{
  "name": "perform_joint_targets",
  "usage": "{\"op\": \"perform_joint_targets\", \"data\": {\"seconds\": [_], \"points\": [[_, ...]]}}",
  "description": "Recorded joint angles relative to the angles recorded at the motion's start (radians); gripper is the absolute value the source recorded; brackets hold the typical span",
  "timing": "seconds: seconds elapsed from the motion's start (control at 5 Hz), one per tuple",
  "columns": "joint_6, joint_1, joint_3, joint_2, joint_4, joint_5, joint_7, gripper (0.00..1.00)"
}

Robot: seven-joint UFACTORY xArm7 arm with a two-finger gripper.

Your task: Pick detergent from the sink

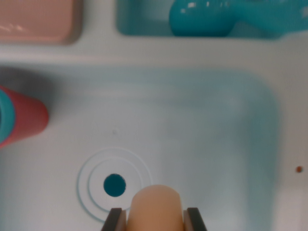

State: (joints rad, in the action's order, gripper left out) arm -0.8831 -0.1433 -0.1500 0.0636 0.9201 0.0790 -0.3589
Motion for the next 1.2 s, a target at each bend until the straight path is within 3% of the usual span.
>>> {"op": "perform_joint_targets", "data": {"seconds": [0.2,0.4,0.6,0.8,1.0,1.2], "points": [[-0.038,0.0002,0.0,-0.011,0.028,-0.003,0.003,1.0],[-0.038,0.0002,0.0,-0.011,0.028,-0.003,0.003,1.0],[-0.079,0.0004,0.0,-0.022,0.058,-0.0062,0.007,1.0],[-0.079,0.0004,0.0,-0.022,0.058,-0.0062,0.007,1.0],[-0.124,0.0007,0.0,-0.035,0.09,-0.0097,0.011,1.0],[-0.124,0.0007,0.0,-0.035,0.09,-0.0097,0.011,1.0]]}}
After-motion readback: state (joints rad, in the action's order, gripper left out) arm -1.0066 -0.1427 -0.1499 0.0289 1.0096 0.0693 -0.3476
